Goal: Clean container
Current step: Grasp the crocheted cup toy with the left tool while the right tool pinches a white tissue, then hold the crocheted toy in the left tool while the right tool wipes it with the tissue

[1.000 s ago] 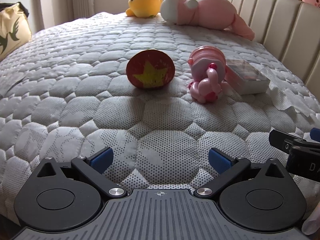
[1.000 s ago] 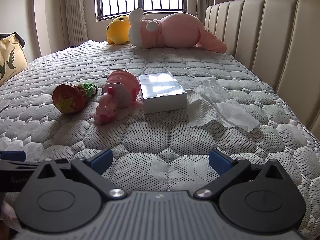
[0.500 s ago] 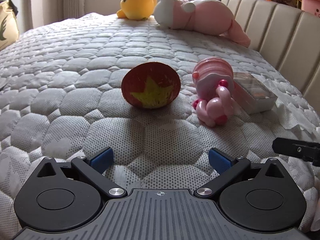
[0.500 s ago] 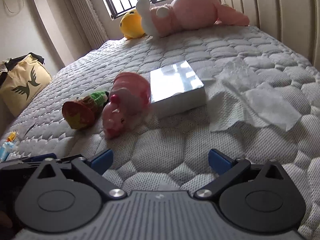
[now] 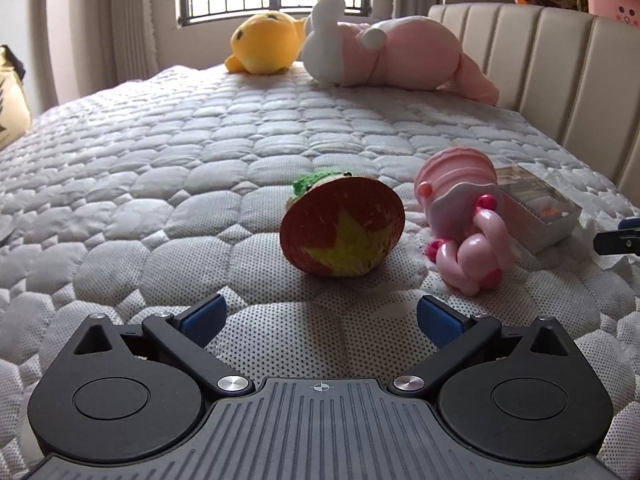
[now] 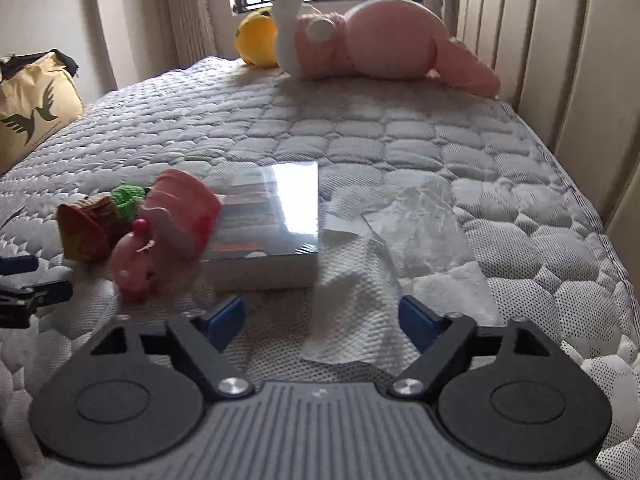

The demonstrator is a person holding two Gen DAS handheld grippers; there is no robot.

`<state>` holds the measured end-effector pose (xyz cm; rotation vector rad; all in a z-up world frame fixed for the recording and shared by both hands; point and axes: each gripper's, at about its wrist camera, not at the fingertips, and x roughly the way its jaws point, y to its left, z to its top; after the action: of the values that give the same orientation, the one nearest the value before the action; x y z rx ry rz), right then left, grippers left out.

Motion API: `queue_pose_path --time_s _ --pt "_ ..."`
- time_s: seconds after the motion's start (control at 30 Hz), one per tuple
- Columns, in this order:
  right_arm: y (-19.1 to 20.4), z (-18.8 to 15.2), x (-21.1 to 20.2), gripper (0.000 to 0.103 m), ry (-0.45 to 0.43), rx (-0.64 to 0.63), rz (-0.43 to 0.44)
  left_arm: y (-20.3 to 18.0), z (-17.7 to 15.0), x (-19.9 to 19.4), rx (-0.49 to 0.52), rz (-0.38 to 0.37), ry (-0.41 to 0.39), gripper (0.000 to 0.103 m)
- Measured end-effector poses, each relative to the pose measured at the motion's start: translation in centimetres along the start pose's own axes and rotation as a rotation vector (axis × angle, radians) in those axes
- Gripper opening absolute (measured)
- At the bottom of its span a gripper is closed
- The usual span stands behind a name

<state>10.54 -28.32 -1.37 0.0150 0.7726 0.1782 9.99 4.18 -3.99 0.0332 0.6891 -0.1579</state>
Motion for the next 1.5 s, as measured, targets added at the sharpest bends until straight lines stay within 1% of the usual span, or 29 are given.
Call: queue_pose_path --time_s 0.03,0.13,0.17,0.2,0.23,0.3,0.33,0.37,0.4,0.43,0.47,0.5,0.53,0.57,0.63,0.7,0.77,0.83,0.9,0.97,1.03,1.1,1.17,1.27,1.33,1.43,1.5 --pt "-0.5 0.3 0.5 0.069 0.01 -0.005 -0.023 0.3 0.2 0.2 -0.014 -0.02 0.013 0.103" --pt "-1.5 1.2 2.1 0.075 -0.015 -0.065 -0.169 1.1 0.7 0.4 -0.061 -0.064 0.033 0.103" --pt "-2.2 1.5 2.6 0.079 -0.016 -0.056 -0.188 1.3 0.9 0.4 -0.069 -0.068 0.033 0.103" --pt "-2.8 1.9 3.2 0.085 -0.015 -0.046 -0.204 1.5 1.1 0.3 -0.077 -0.072 0.031 0.103" --pt "-3.5 2.2 3.8 0.087 -0.009 -0.024 -0.197 1.7 1.3 0.2 -0.081 -0.077 0.021 0.103" --pt "-4.5 2.7 5.5 0.087 0.004 0.022 -0.193 1.8 1.6 0.1 -0.083 -0.085 0.011 0.103" --pt "-4.7 2.8 6.3 0.087 0.01 0.02 -0.184 1.8 1.7 0.1 -0.084 -0.091 0.009 0.103" --pt "-4.8 2.9 7.1 0.083 0.016 0.016 -0.174 1.7 1.7 0.2 -0.087 -0.102 0.011 0.103" --pt "-4.7 3.0 7.5 0.074 0.017 0.016 -0.158 1.7 1.7 0.3 -0.089 -0.119 0.019 0.103" --pt "-4.6 3.0 7.9 0.068 0.018 0.016 -0.142 1.7 1.7 0.5 -0.09 -0.136 0.028 0.103" --pt "-4.3 3.0 7.8 0.056 0.015 0.003 -0.148 1.8 1.7 0.6 -0.089 -0.147 0.037 0.103" --pt "-4.0 3.0 7.8 0.037 0.012 -0.01 -0.156 1.8 1.7 0.6 -0.085 -0.151 0.038 0.103" --pt "-3.7 3.0 7.4 0.025 0.009 -0.023 -0.153 2.0 1.8 0.6 -0.084 -0.139 0.033 0.103" --pt "-3.4 3.0 7.0 0.006 0.006 -0.037 -0.149 2.2 2.1 0.6 -0.089 -0.113 0.026 0.103" --pt "-3.3 2.8 5.8 0.005 -0.004 -0.011 -0.122 2.8 3.0 0.8 -0.118 -0.071 0.012 0.103" --pt "-3.0 2.7 4.1 0.005 -0.034 0.004 -0.087 3.5 4.2 1.4 -0.147 -0.059 0.007 0.103" --pt "-2.8 2.6 2.4 0.005 -0.064 0.019 -0.053 4.1 5.5 2.7 -0.186 -0.107 0.027 0.103" --pt "-2.5 2.5 0.8 0.005 -0.095 0.034 -0.018 4.1 6.7 4.3 -0.248 -0.183 0.083 0.103" --pt "-2.1 2.4 -0.9 0.005 -0.131 0.025 -0.005 3.8 7.5 5.4 -0.302 -0.215 0.131 0.103" --pt "-1.9 2.2 -2.3 0.005 -0.158 0.024 0.01 3.5 8.1 5.1 -0.34 -0.24 0.121 0.103" --pt "-2.0 1.9 -3.5 0.005 -0.174 0.034 0.027 3.1 8.3 4.8 -0.338 -0.256 0.115 0.103" --pt "-2.1 1.7 -4.6 0.005 -0.193 0.05 0.048 3.0 8.5 5.3 -0.346 -0.232 0.156 0.103" --pt "-2.3 1.5 -5.3 0.005 -0.218 0.073 0.072 3.4 8.5 6.4 -0.404 -0.24 0.222 0.103" --pt "-2.3 1.3 -6.0 0.005 -0.253 0.108 0.117 4.1 8.3 9.2 -0.537 -0.311 0.348 0.103" --pt "-2.2 1.0 -6.3 0.005 -0.267 0.121 0.136 4.1 7.8 10.9 -0.598 -0.385 0.409 0.103" --pt "-2.2 0.3 -6.8 0.005 -0.28 0.13 0.151 3.5 7.7 11.4 -0.569 -0.4 0.371 0.103" --pt "-2.4 -0.2 -7.1 0.005 -0.284 0.139 0.159 3.5 7.6 11.5 -0.573 -0.402 0.35 0.103"
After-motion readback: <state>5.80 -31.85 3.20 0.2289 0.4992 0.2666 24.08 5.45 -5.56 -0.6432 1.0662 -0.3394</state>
